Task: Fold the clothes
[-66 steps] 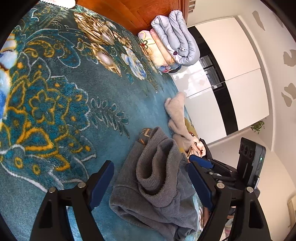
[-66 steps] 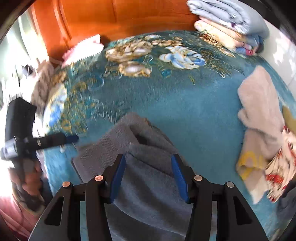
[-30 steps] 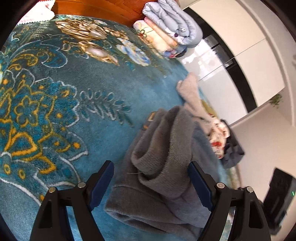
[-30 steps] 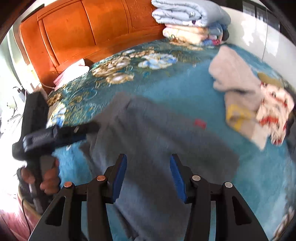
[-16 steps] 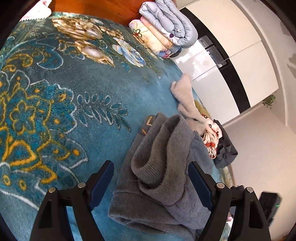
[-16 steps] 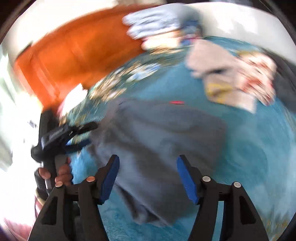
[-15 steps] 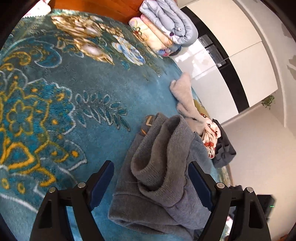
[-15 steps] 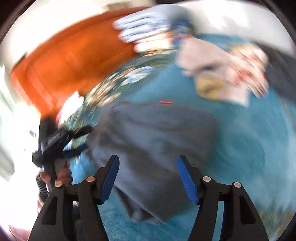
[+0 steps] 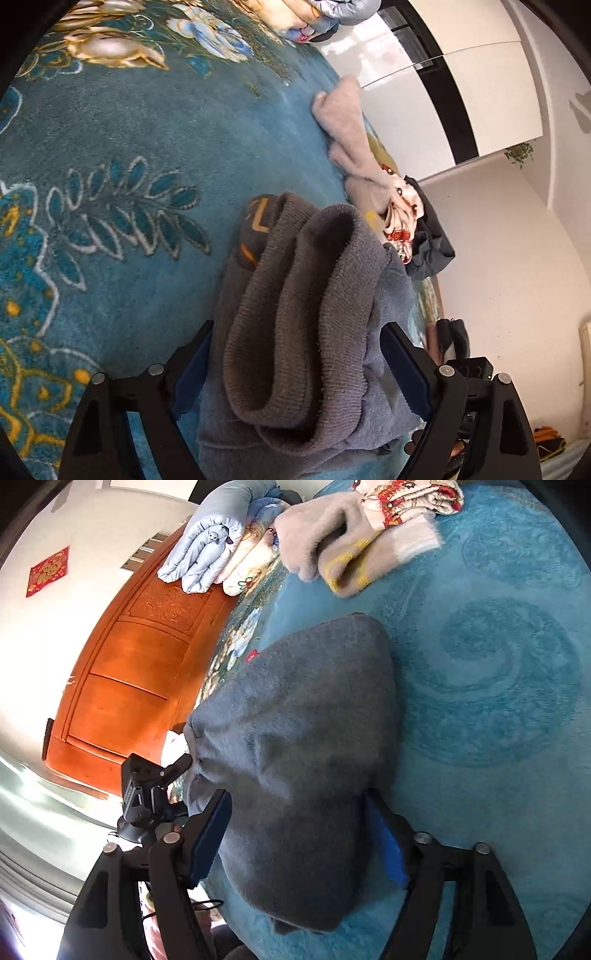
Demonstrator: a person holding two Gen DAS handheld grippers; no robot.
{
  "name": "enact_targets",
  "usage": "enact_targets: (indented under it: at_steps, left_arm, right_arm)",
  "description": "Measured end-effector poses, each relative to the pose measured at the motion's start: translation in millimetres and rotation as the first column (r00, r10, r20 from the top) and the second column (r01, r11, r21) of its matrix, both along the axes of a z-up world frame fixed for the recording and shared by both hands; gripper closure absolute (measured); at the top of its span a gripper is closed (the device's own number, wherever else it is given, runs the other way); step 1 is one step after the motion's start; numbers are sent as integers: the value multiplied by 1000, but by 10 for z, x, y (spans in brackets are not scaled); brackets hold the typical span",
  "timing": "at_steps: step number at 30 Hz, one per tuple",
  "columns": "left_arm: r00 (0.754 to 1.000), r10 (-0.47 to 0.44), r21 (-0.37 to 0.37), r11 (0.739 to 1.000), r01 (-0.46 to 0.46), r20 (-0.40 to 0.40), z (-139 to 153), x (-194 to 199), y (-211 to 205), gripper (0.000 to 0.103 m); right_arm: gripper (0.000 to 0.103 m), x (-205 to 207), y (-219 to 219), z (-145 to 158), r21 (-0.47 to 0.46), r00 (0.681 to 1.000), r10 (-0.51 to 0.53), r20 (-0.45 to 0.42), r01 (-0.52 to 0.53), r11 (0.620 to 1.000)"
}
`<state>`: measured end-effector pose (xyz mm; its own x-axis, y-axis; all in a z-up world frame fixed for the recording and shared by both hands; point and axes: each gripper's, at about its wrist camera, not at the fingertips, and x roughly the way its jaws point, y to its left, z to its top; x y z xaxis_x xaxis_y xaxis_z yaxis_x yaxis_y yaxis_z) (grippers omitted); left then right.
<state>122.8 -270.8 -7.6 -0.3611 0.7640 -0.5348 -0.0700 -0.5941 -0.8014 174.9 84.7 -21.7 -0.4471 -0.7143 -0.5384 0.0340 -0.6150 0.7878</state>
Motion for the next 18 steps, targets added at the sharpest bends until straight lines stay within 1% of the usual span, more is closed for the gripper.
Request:
enact_targets:
  at_steps: [2, 3, 6, 9, 11, 15, 18]
  left_arm:
    - [1000, 5, 44, 999, -5, 0, -1, -5, -5, 15]
    - [1000, 11, 54, 998, -11, 3, -3, -6, -8, 15]
    - [1000, 21, 57, 998, -22, 9, 2, 0, -8, 15]
    - [1000, 16, 60, 998, -16, 9, 7, -2, -1, 15]
    - [1000, 12, 57, 998, -12, 8, 9, -10, 7, 15]
    - [1000, 23, 60, 998, -23, 16, -3, -44, 43, 15]
    - [999, 38, 96, 995, -40, 21, -21, -52, 6, 15]
  right_arm:
    - [23, -25, -32, 3, -5, 1000, -9, -6, 9, 1000]
    - [23, -37, -44, 5, -5, 1000, -14, -8, 14, 1000]
    - [23, -5, -23, 22, -6, 999, -44, -7, 44, 999]
    - [23, 95, 35, 72, 44, 995, -95, -10, 95, 994]
    - [23, 158, 90, 100, 58, 992, -126, -8, 126, 990]
    - [23, 199, 163, 70, 30, 986, -168, 22, 167, 985]
    - [23, 115, 78, 19, 36, 986, -166, 27, 165, 986]
